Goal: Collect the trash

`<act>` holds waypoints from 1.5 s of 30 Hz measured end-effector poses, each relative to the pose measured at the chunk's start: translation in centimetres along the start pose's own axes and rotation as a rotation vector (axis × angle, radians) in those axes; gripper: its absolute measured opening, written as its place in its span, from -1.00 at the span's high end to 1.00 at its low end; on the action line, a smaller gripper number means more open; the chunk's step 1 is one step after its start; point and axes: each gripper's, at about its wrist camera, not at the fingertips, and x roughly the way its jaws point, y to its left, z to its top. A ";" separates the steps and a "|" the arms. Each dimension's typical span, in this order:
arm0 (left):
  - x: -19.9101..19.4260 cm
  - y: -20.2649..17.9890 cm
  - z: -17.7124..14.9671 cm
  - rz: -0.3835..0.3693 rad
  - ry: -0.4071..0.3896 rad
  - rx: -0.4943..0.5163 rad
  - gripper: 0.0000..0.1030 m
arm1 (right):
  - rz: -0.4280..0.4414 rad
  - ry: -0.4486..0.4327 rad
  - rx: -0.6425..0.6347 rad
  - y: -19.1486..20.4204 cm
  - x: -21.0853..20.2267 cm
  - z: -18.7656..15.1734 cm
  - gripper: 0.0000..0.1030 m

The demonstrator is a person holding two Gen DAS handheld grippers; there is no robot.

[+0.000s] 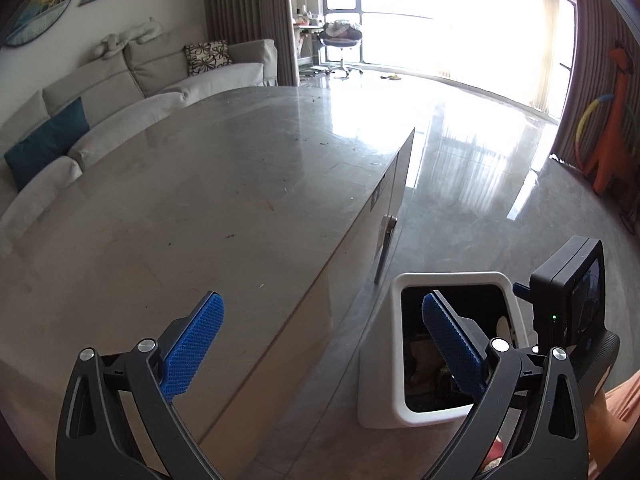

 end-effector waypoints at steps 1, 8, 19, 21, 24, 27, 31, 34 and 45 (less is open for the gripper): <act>-0.1 0.1 0.0 0.000 0.000 0.001 -0.92 | -0.001 -0.008 -0.001 0.2 -0.3 0.1 -0.92; -0.7 0.7 -0.2 0.005 -0.004 -0.011 -0.92 | -0.007 0.013 -0.008 1.0 0.2 0.2 -0.92; -3.6 4.2 0.8 0.076 -0.086 -0.083 -0.92 | 0.048 -0.207 -0.047 3.6 -7.7 3.8 -0.92; -4.6 5.5 1.1 0.112 -0.115 -0.104 -0.92 | 0.070 -0.258 -0.044 4.2 -9.4 4.9 -0.92; -6.2 7.7 1.4 0.160 -0.156 -0.139 -0.92 | 0.113 -0.324 -0.039 5.2 -11.9 6.7 -0.92; -7.6 10.2 1.5 0.212 -0.171 -0.174 -0.93 | 0.168 -0.374 -0.037 7.1 -13.9 8.4 -0.92; -9.5 13.8 1.1 0.273 -0.184 -0.252 -0.93 | 0.219 -0.431 -0.060 10.5 -15.9 10.4 -0.92; -10.9 16.2 0.7 0.298 -0.183 -0.285 -0.93 | 0.254 -0.454 -0.081 13.1 -16.7 11.6 -0.92; -16.1 22.7 -2.0 0.378 -0.214 -0.370 -0.93 | 0.330 -0.471 -0.138 20.2 -18.4 12.7 -0.92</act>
